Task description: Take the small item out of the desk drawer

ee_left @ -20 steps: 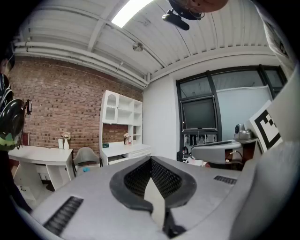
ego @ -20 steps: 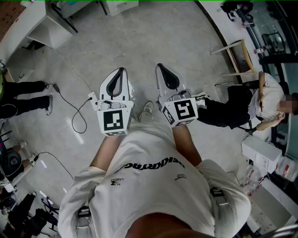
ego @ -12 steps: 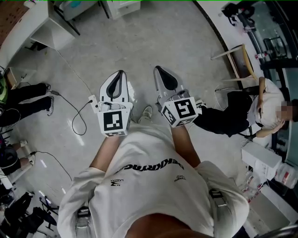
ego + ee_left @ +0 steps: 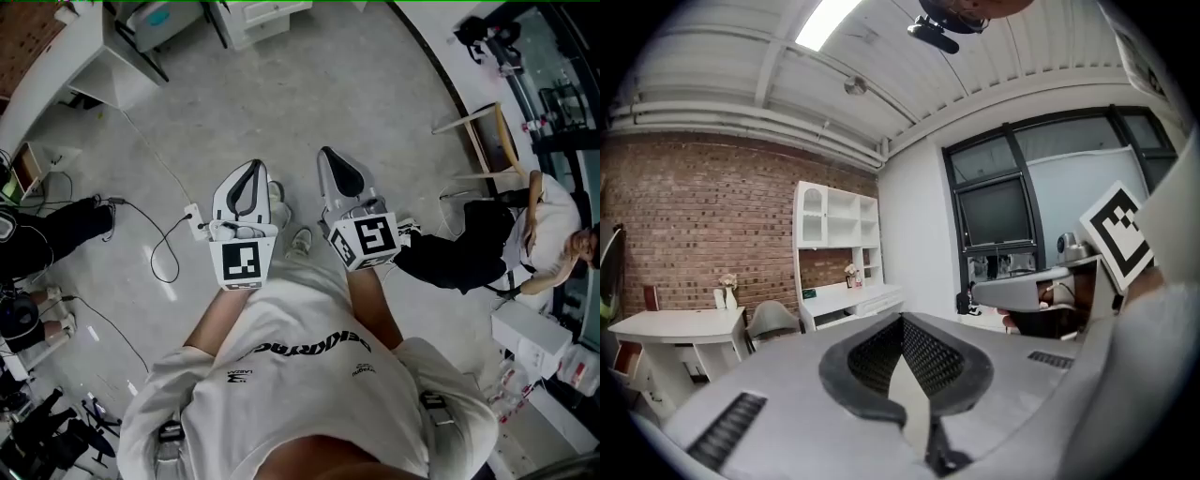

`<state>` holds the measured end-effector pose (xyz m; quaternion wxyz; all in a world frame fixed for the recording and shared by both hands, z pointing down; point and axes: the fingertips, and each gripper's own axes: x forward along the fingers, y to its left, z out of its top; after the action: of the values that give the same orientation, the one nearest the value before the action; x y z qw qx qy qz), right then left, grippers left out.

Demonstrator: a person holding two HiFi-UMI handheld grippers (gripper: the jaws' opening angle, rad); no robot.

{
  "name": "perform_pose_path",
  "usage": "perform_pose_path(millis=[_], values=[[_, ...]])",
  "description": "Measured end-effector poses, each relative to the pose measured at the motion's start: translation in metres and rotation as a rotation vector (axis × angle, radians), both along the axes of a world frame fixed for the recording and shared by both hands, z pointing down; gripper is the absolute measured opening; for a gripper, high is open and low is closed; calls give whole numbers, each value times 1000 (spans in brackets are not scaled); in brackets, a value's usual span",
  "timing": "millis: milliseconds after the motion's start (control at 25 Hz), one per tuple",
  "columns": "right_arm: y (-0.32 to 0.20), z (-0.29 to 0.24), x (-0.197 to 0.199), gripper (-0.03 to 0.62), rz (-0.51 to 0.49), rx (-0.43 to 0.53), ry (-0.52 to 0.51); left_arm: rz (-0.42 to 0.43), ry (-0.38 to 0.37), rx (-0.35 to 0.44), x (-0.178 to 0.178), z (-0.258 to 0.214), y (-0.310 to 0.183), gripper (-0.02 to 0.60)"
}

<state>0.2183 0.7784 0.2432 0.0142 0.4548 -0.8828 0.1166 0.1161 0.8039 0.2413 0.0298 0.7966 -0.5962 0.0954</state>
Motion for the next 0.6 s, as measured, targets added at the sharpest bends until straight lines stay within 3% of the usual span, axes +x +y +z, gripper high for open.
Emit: perform_pose_path(millis=[160,320,600], values=[[-33,19,-13,-2,-9,-39,12,25,6,-25,-4,20,-35,-3],[-98,25,-29,-2,9,-34,32,42,24,-26,-17,30,-99,-3],[-254,2,-100,0,24,2,59,58,54,-51,-91,20,-258,-3]])
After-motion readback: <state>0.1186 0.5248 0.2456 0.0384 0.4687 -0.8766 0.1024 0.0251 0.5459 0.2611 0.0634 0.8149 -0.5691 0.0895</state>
